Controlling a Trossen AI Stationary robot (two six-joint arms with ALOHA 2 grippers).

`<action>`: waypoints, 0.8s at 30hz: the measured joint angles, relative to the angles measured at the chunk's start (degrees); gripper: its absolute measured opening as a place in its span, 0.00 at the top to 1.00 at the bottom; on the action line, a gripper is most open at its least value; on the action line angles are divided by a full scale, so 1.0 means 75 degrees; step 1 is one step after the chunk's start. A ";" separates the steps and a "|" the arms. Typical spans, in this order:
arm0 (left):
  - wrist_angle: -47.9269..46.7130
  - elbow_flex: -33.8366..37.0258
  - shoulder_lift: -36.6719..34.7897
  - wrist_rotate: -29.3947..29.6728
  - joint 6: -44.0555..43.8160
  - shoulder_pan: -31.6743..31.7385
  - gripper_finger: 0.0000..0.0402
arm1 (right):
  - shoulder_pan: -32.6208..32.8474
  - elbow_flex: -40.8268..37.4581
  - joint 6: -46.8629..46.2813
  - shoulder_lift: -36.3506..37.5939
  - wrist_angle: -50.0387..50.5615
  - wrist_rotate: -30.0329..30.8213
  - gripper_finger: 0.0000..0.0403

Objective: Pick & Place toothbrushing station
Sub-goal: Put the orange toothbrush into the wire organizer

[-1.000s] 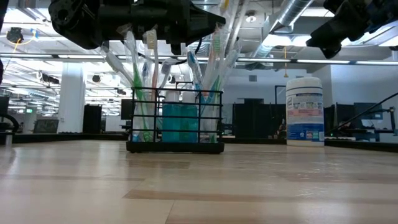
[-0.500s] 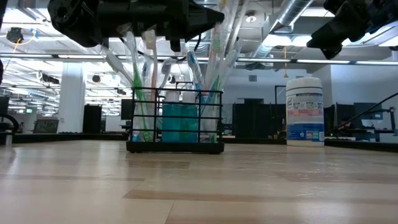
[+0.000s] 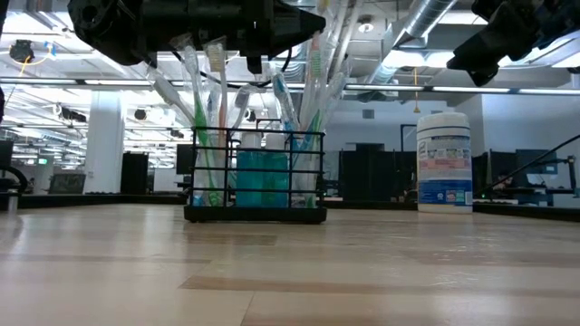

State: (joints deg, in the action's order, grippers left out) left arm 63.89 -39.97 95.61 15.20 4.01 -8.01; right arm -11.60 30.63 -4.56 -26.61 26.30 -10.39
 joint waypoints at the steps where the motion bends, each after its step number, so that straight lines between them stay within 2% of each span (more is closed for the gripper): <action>1: -0.0012 0.0000 0.0000 -0.0002 0.0000 0.0000 0.90 | 0.0000 0.0000 0.0000 0.0002 0.0008 0.0000 0.73; 15: -0.0076 0.0000 0.0000 -0.0003 -0.0001 0.0023 0.90 | -0.0003 0.0000 0.0000 0.0003 0.0198 0.0000 0.73; 20: -0.0536 0.0000 -0.0182 -0.0003 -0.0203 0.0086 0.90 | -0.0003 0.0000 0.0000 0.0003 0.0219 0.0000 0.73; 24: -0.1569 0.0000 -0.0761 -0.0005 -0.0638 0.0101 0.86 | -0.0003 0.0000 0.0000 0.0001 0.0216 0.0000 0.73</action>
State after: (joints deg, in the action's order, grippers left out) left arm 52.13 -39.97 89.91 15.16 -0.77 -7.25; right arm -11.62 30.63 -4.56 -26.60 27.93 -10.39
